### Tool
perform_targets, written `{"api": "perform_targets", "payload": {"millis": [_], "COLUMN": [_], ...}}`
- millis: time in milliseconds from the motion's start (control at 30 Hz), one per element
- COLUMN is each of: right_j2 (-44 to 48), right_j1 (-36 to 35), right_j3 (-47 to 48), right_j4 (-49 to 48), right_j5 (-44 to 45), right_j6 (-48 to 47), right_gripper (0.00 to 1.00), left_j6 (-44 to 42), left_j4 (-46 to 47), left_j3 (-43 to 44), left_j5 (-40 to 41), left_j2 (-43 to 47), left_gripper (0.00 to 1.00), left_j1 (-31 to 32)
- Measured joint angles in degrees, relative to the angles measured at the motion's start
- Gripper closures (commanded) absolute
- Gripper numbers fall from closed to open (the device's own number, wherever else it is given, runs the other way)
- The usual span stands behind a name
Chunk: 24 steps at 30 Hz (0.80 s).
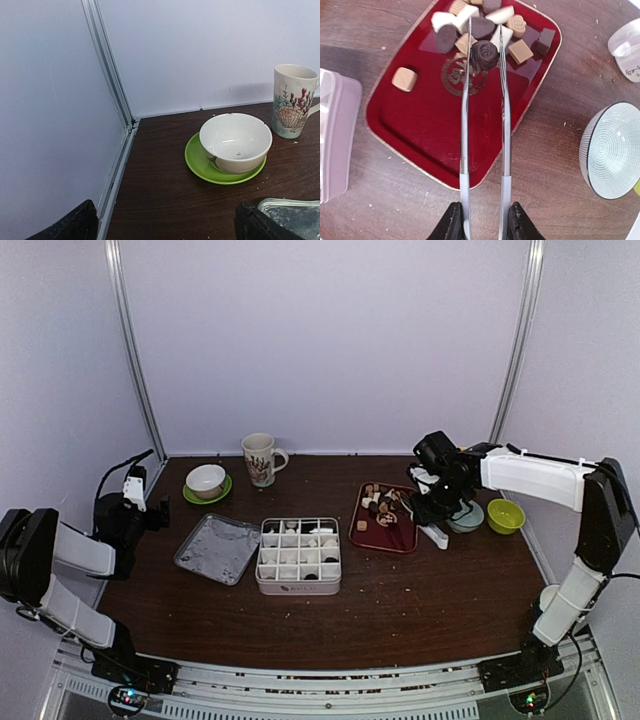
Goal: Pack the chocolate
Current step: Pick up the fake chocolate from the plate, then place the fake chocolate in the empty pocket of the box.
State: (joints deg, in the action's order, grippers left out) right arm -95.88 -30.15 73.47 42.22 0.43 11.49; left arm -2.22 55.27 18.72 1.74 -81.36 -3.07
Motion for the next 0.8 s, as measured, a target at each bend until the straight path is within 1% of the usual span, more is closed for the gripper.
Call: {"api": "perform_targets", "payload": {"millis": [233, 400, 600, 800], "right_j2": [7.3, 9.5, 12.0, 15.4], "right_j1": [-0.4, -1.6, -6.2, -12.2], "right_j3": [-2.8, -4.9, -6.8, -8.7], "right_j4": [0.7, 1.2, 1.2, 1.1], "right_j5": [-5.1, -9.8, -15.2, -17.9], "right_j6": [-1.1, -2.1, -4.2, -6.2], "right_gripper": [0.77, 0.77, 0.78, 0.77], "left_j6": [0.0, 0.0, 0.0, 0.0], "left_j4": [0.0, 0.0, 0.0, 0.0], "left_j3": [0.0, 0.0, 0.0, 0.0], "left_j5": [0.0, 0.0, 0.0, 0.0], "left_j2": [0.0, 0.0, 0.0, 0.0], "left_gripper": [0.02, 0.02, 0.02, 0.02], "left_j1": [0.0, 0.0, 0.0, 0.0]}}
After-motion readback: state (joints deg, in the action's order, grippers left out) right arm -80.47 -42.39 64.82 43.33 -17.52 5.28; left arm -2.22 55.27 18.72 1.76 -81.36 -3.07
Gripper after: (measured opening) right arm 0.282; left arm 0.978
